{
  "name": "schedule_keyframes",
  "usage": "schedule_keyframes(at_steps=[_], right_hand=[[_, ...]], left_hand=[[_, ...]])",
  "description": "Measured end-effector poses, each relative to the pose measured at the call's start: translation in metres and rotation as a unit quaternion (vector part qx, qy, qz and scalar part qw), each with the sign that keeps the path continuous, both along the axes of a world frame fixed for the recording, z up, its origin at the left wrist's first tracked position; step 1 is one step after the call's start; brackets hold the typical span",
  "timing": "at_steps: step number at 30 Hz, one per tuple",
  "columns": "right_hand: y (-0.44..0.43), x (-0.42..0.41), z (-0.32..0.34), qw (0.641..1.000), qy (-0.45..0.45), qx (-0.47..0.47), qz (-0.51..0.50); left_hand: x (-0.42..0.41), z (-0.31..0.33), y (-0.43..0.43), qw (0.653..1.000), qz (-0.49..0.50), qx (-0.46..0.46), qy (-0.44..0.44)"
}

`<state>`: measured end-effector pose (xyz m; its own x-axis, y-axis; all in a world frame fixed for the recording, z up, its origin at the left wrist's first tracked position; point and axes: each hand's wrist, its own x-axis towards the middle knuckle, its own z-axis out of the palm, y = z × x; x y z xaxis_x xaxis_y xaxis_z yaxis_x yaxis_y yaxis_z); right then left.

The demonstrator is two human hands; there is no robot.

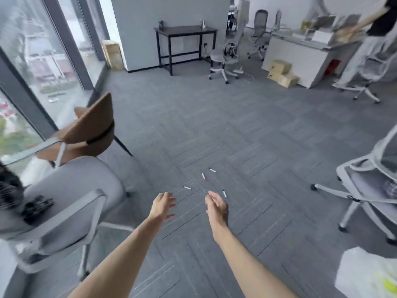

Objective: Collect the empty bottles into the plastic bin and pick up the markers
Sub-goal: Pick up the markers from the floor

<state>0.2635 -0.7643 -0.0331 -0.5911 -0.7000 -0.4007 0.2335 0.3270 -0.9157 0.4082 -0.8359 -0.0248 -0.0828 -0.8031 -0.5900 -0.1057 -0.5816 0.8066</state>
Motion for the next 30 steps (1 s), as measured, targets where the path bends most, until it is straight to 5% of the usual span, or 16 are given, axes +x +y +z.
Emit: schedule_keyframes(at_steps=[17, 30], right_hand=[[-0.206, -0.187, -0.039, 0.989, -0.022, 0.085, -0.121], [-0.388, -0.346, -0.204, 0.979, -0.056, 0.191, -0.052]], left_hand=[[-0.171, -0.081, -0.277, 0.981, -0.171, 0.038, -0.08], [-0.296, -0.184, -0.436, 0.961, -0.188, 0.08, -0.184]])
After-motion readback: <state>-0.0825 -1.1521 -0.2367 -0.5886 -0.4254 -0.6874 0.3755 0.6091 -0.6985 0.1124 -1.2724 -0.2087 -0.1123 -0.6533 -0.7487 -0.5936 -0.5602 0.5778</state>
